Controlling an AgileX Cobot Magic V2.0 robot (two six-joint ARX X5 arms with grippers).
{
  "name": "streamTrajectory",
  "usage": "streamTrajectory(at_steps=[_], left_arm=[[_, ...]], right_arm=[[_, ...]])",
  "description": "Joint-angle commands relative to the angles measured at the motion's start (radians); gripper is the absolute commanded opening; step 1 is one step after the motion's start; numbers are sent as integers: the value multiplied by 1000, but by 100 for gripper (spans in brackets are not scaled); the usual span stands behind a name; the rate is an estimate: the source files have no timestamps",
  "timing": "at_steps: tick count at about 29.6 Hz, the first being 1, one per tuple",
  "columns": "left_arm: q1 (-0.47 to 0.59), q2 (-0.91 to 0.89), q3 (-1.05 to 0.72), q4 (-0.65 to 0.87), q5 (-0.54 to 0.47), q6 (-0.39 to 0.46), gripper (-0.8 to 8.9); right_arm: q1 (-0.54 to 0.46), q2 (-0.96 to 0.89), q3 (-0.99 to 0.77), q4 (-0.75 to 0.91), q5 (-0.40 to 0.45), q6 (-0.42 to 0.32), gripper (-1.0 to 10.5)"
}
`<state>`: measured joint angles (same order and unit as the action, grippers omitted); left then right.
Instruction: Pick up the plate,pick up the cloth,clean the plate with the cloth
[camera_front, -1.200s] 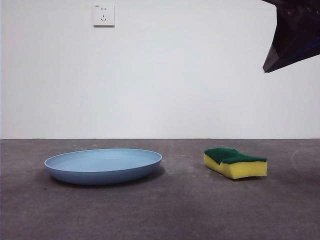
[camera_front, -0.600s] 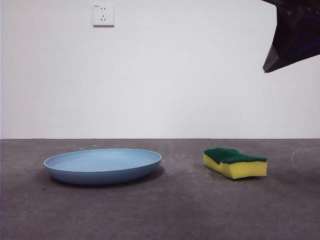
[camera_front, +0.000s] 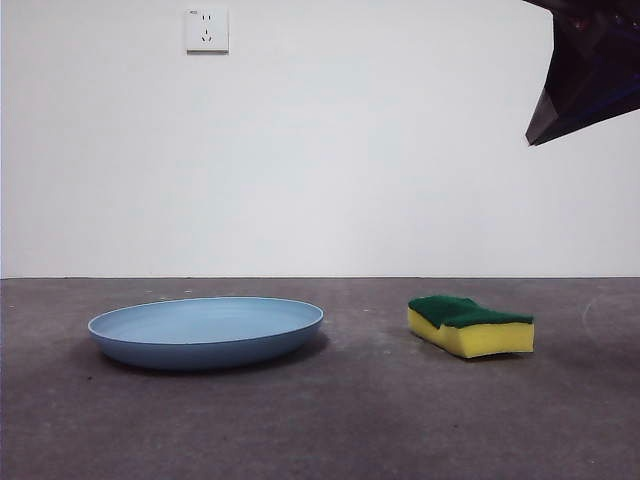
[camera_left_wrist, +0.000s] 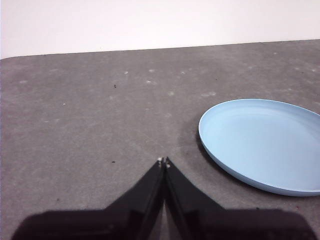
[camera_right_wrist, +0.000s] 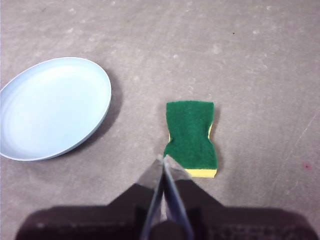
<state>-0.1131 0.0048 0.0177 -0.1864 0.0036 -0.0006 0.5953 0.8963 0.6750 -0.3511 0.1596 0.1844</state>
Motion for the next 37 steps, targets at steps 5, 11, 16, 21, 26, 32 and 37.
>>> streamTrajectory(at_steps=[5,11,16,21,26,32,37], left_arm=[[3,-2,-13,-2,-1,-6,-3],[3,-2,-13,-1,0,-6,-3],[3,-2,-13,-1,-1,-6,-3],[3,-2,-13,-1,-1,-6,-3],[4,-2,-13,-1,-1,-6,-3],[3,-2,-13,-1,-1,-6,-3],[4,-2,-13,-1,-1,-6,-3]], right_arm=[[-81,-133,-6,-1,28,-206,1],[-351,-402,-130,102,21,-238,1],[-461,-607,-334,190,-119,-252,1],[-483,-700,-486,254,-230,-257,1],[-483,-775,-598,299,-259,-241,1],[-483,-860,-657,298,-259,-226,1],[-483,-895,-669,238,-259,-217,1]])
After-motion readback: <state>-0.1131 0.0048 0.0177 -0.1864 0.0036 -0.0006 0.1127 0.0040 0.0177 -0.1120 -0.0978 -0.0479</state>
